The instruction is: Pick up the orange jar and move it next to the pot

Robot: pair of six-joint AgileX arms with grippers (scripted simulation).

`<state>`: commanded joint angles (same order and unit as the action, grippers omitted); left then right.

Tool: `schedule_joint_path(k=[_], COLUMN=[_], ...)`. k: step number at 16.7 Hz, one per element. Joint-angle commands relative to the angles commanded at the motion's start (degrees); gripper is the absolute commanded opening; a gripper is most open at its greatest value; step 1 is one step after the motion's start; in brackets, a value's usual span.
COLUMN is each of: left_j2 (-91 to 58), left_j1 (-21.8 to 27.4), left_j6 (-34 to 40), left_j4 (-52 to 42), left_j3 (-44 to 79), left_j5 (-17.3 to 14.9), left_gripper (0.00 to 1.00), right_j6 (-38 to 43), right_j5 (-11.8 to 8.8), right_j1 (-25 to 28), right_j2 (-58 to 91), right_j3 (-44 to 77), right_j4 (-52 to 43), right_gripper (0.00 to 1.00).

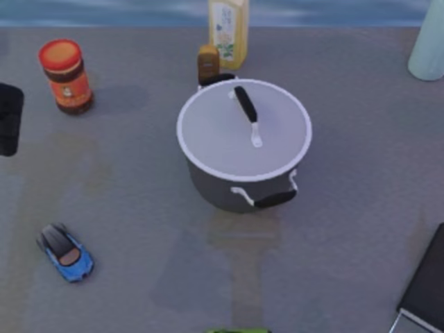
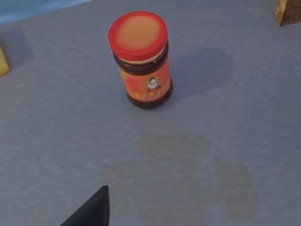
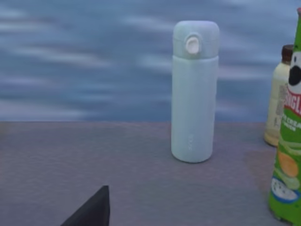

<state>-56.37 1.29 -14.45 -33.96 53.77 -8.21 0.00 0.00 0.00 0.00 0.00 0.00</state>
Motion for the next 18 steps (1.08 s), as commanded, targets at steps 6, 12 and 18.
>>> schedule_joint_path(k=[6, 12, 18], left_j2=[-34.9, -66.33, -87.92], left_j1=[-0.22, -0.94, -2.05], left_j6=[-9.05, -17.46, -23.31], left_j4=[-18.4, -33.38, -42.81], left_j3=[35.37, 68.64, 92.32], left_j5=[-2.83, -4.21, -3.98], left_gripper=[1.0, 1.0, 1.0], right_j6=[0.0, 0.0, 0.0], right_j5=[0.0, 0.0, 0.0], right_j1=[0.0, 0.0, 0.0], right_j2=[0.0, 0.0, 0.0], right_j3=[0.0, 0.0, 0.0], right_j4=[0.0, 0.0, 0.0], right_gripper=[1.0, 1.0, 1.0])
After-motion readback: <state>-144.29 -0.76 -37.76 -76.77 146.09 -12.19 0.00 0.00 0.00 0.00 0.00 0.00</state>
